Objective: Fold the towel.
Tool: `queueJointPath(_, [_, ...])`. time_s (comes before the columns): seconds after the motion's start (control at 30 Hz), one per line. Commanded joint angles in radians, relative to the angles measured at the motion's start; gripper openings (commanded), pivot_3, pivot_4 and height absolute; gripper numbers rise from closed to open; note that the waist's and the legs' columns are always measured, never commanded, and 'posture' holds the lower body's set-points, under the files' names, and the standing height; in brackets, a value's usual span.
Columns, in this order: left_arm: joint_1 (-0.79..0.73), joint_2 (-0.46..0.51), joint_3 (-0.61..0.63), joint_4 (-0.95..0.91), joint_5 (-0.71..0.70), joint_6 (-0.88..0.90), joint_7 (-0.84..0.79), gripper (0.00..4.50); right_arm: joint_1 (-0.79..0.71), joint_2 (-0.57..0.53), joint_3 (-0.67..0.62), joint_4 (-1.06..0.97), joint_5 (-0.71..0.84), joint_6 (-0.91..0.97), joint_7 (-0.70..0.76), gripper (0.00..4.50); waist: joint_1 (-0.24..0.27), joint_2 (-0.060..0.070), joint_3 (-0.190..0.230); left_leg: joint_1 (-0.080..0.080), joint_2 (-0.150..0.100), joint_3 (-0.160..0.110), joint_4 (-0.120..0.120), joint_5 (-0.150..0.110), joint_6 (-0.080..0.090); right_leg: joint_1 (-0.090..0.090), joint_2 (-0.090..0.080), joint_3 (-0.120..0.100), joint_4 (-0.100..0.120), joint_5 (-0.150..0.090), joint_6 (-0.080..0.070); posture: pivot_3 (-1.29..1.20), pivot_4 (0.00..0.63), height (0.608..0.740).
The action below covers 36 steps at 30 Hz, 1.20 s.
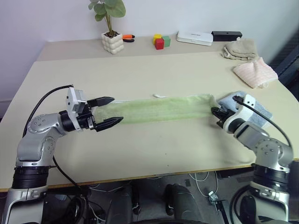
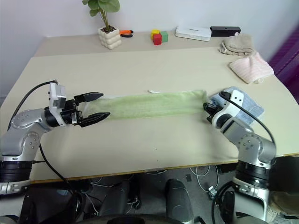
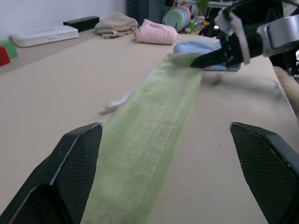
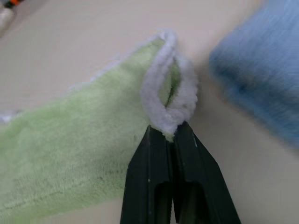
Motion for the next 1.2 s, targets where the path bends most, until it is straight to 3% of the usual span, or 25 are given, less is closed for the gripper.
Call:
queueJointPath(0.03, [-0.028,0.008,0.018,0.02,-0.003,-0.034,-0.01,4.5,-0.016,-0.066,0.078,-0.108,-0.039,-0.022,0.084,0.02,-0.002,0.0,0.0,0.0,0.0,0.0,-0.001,0.0,0.0,0.0,0.0,0.0,0.0,0.0,0.0,0.0,0.15,0.74])
queueJointPath(0.27, [-0.048,0.005,0.01,0.039,0.003,-0.054,-0.006,4.5,-0.042,-0.173,0.39,-0.27,-0.256,-0.159,0.244,0.02,-0.001,0.0,0.0,0.0,0.0,0.0,-0.002,0.001,0.001,-0.002,0.0,0.0,-0.001,0.0,0.0,0.0,0.15,0.74])
queueJointPath(0.57, [-0.036,0.007,0.017,0.013,0.004,-0.054,0.02,4.5,-0.165,0.012,0.602,-0.234,-0.339,-0.173,0.286,0.02,-0.001,-0.001,0.0,-0.001,0.0,0.0,-0.001,0.001,0.001,-0.002,0.0,0.0,0.0,0.0,0.0,0.0,0.15,0.74])
queueJointPath(1.2, [0.048,0.034,0.058,-0.079,-0.03,-0.003,0.072,4.5,-0.208,0.13,0.796,-0.047,-0.569,-0.295,0.422,0.02,-0.001,-0.001,0.001,-0.004,0.0,0.001,0.0,0.003,-0.004,-0.004,0.0,-0.001,0.0,0.001,0.003,0.0,0.15,0.74])
